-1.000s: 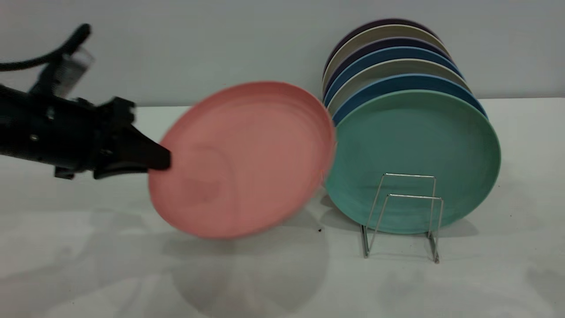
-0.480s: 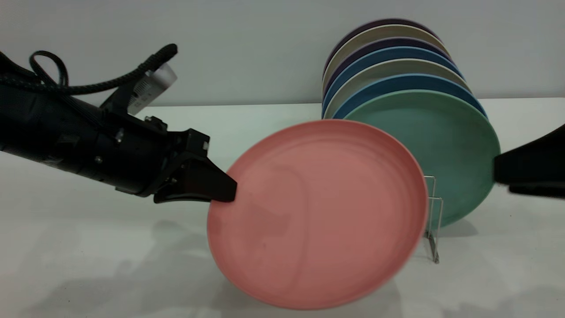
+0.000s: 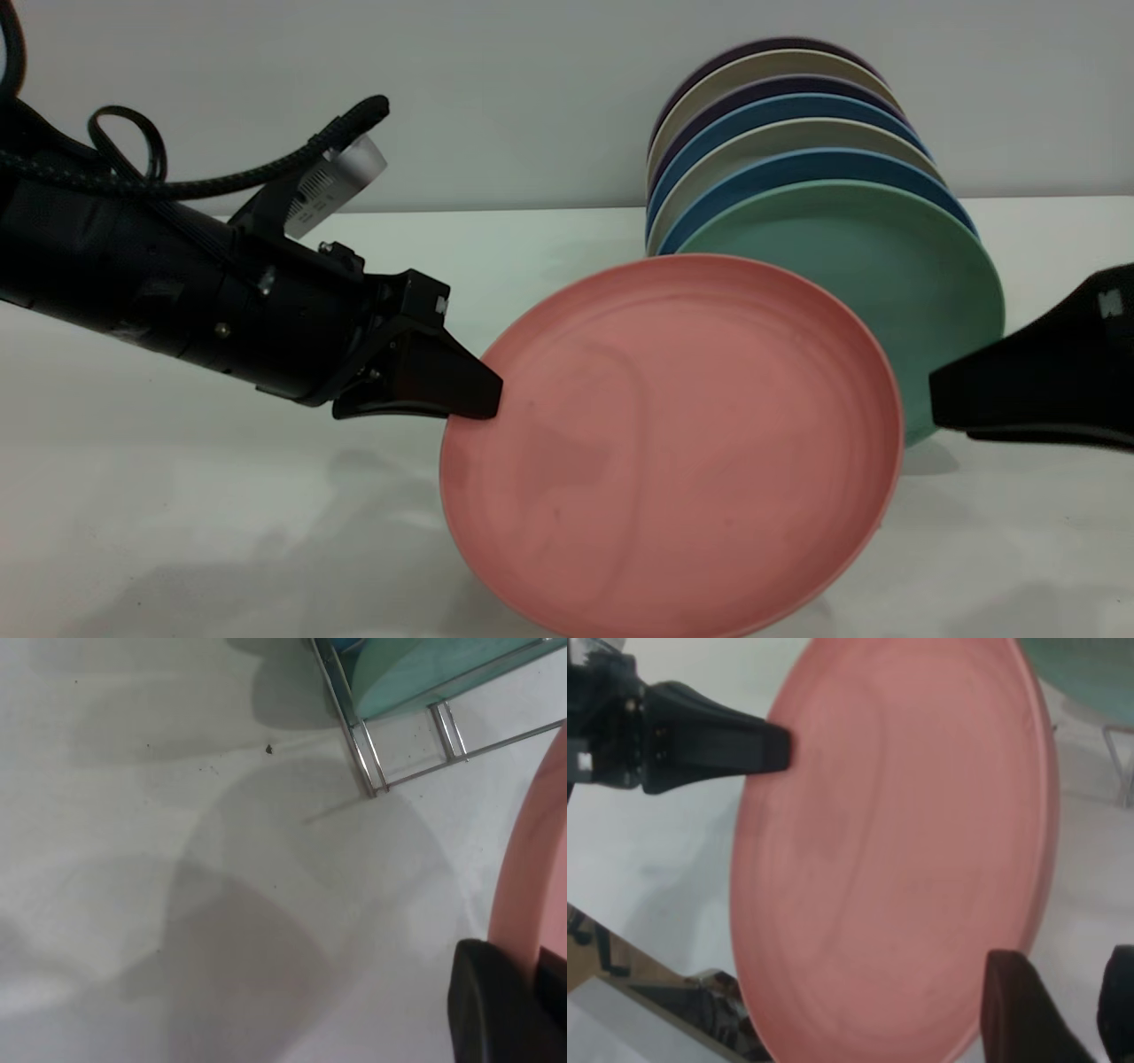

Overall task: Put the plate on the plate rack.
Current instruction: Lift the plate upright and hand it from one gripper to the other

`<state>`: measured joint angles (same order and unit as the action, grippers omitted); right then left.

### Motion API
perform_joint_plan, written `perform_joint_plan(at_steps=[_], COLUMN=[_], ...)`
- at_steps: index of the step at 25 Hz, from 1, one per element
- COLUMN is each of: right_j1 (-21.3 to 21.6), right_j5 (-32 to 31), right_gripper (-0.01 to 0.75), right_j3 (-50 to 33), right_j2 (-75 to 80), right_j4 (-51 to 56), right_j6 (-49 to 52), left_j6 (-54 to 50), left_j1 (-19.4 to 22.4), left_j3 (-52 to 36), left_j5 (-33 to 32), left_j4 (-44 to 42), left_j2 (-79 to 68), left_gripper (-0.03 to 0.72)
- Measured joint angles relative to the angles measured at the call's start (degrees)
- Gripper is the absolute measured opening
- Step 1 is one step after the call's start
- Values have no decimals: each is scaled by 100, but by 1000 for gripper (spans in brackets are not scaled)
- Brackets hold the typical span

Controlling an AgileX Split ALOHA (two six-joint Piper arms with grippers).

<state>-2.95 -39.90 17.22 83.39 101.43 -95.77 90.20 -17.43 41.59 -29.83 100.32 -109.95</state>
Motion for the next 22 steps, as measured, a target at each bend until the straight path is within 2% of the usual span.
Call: perform_joint_plan(at_steps=[6, 15, 22], right_j1=[0, 0, -45], right_j5=[-327, -488, -635], right_gripper=[243, 247, 249], right_j3=[11, 11, 11], right_j2=[534, 795, 795], right_j4=[9, 19, 32], right_j6=[-223, -380, -425], left_j6=[-30, -55, -55], left_j1=[-23, -612, -682], left_j3=[0, 0, 0], left_j5=[-78, 251, 158], left_j4=[9, 33, 33], left_j2=[0, 0, 0], left_gripper=[20, 17, 13])
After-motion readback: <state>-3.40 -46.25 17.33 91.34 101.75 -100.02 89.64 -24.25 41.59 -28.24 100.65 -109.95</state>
